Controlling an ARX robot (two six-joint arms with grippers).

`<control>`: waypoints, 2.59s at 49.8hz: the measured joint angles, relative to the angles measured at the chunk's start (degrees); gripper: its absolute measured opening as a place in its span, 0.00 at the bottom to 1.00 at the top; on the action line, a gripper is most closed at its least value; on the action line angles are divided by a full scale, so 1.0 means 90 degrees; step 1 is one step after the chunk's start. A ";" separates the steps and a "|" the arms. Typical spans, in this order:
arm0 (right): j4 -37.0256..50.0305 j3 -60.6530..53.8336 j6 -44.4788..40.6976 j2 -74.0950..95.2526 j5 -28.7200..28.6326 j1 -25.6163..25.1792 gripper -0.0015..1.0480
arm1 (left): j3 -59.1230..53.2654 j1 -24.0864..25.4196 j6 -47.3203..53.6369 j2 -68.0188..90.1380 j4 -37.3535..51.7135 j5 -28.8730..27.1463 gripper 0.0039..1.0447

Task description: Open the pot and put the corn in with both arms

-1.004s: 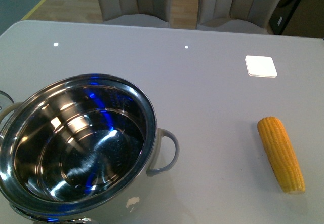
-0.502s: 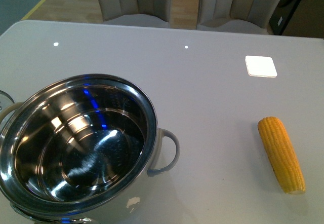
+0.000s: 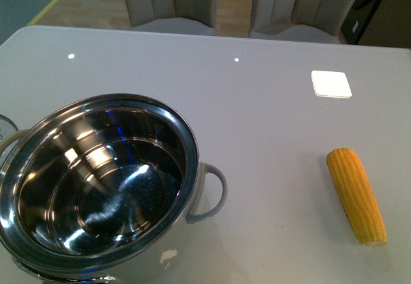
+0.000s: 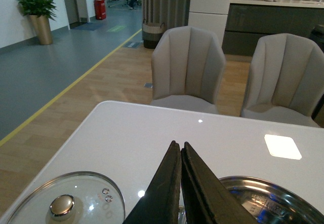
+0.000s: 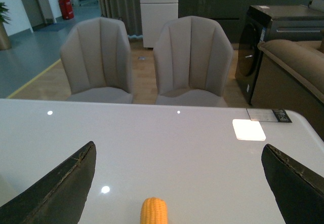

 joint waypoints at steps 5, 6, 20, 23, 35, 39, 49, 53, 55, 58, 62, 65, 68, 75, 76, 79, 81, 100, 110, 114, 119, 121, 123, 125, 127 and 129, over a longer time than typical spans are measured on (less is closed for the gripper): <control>0.0000 0.0000 0.0002 0.0000 0.0000 0.0000 0.92 | -0.0061 -0.0483 0.0005 -0.0219 -0.0131 -0.0308 0.03; 0.0000 0.0000 0.0002 0.0000 -0.0002 0.0000 0.92 | -0.0073 -0.0529 0.0007 -0.0253 -0.0160 -0.0313 0.03; 0.0000 0.0000 0.0002 0.0000 0.0000 0.0000 0.92 | -0.0279 -0.0571 0.0007 -0.0695 -0.0316 -0.0384 0.03; 0.0000 0.0000 0.0005 0.0000 0.0000 0.0000 0.92 | -0.0279 -0.0571 0.0007 -0.0833 -0.0435 -0.0384 0.03; 0.0000 0.0000 0.0002 0.0000 0.0002 0.0000 0.92 | -0.0277 -0.0571 0.0007 -0.1899 -0.1654 -0.0381 0.03; 0.0000 0.0000 0.0005 0.0000 0.0000 0.0000 0.92 | -0.0277 -0.0571 0.0007 -0.2047 -0.1702 -0.0381 0.03; 0.0000 0.0000 0.0005 0.0000 0.0000 0.0002 0.92 | -0.0277 -0.0571 0.0007 -0.2076 -0.1722 -0.0384 0.03; 0.0000 0.0000 0.0002 0.0000 0.0002 0.0000 0.92 | -0.0277 -0.0571 0.0007 -0.2079 -0.1722 -0.0384 0.03; 0.0000 0.0000 0.0002 0.0000 0.0002 0.0000 0.92 | -0.0277 -0.0571 0.0007 -0.2079 -0.1722 -0.0384 0.03; 0.0000 0.0000 0.0002 0.0000 0.0000 0.0000 0.92 | -0.0277 -0.0571 0.0007 -0.2079 -0.1722 -0.0384 0.03; 0.0000 0.0000 0.0002 0.0000 0.0000 0.0000 0.92 | -0.0277 -0.0571 0.0007 -0.2079 -0.1722 -0.0384 0.03; 0.0000 0.0000 0.0002 0.0000 0.0000 0.0000 0.92 | -0.0277 -0.0571 0.0007 -0.2079 -0.1722 -0.0384 0.03; 0.0000 0.0000 0.0002 0.0000 0.0000 0.0000 0.92 | -0.0277 -0.0571 0.0005 -0.2079 -0.1722 -0.0384 0.12; 0.0000 0.0000 0.0002 0.0000 0.0000 0.0000 0.92 | -0.0277 -0.0571 0.0005 -0.2079 -0.1724 -0.0384 0.34; 0.0000 0.0000 0.0005 0.0000 0.0000 0.0000 0.92 | -0.0277 -0.0571 0.0005 -0.2079 -0.1724 -0.0384 0.38; 0.0000 0.0000 0.0005 0.0000 0.0000 0.0000 0.92 | -0.0277 -0.0571 0.0005 -0.2079 -0.1724 -0.0384 0.46; 0.0000 0.0000 0.0002 0.0000 0.0002 0.0000 0.92 | -0.0277 -0.0571 0.0005 -0.2079 -0.1724 -0.0384 0.53; -0.1749 0.0699 0.1086 0.1219 0.0228 0.0034 0.92 | -0.0277 -0.0571 0.0022 -0.2081 -0.1727 -0.0381 0.93; -0.0498 0.1141 0.1938 0.4005 -0.0053 0.0070 0.92 | -0.0277 -0.0571 0.0022 -0.2084 -0.1727 -0.0384 0.93; 0.0534 0.1605 0.1831 0.5663 0.0066 0.0250 0.92 | -0.0277 -0.0571 0.0022 -0.2084 -0.1727 -0.0384 0.93; 0.1358 0.2055 0.1520 0.7072 0.0192 0.0313 0.92 | -0.0277 -0.0571 0.0022 -0.2084 -0.1727 -0.0384 0.93; 0.1642 0.2310 0.1409 0.7754 0.0134 0.0296 0.92 | -0.0277 -0.0571 0.0022 -0.2084 -0.1727 -0.0384 0.93; 0.1807 0.2657 0.1277 0.8590 0.0051 0.0262 0.92 | -0.0277 -0.0571 0.0022 -0.2084 -0.1727 -0.0384 0.93; 0.1923 0.2837 0.1175 0.9073 0.0041 0.0250 0.92 | -0.0277 -0.0571 0.0022 -0.2084 -0.1727 -0.0384 0.93; 0.2030 0.3123 0.1003 0.9819 -0.0015 0.0240 0.92 | -0.0277 -0.0571 0.0022 -0.2084 -0.1727 -0.0384 0.93; 0.2091 0.3354 0.0818 1.0460 -0.0078 0.0240 0.92 | -0.0277 -0.0571 0.0022 -0.2084 -0.1727 -0.0384 0.93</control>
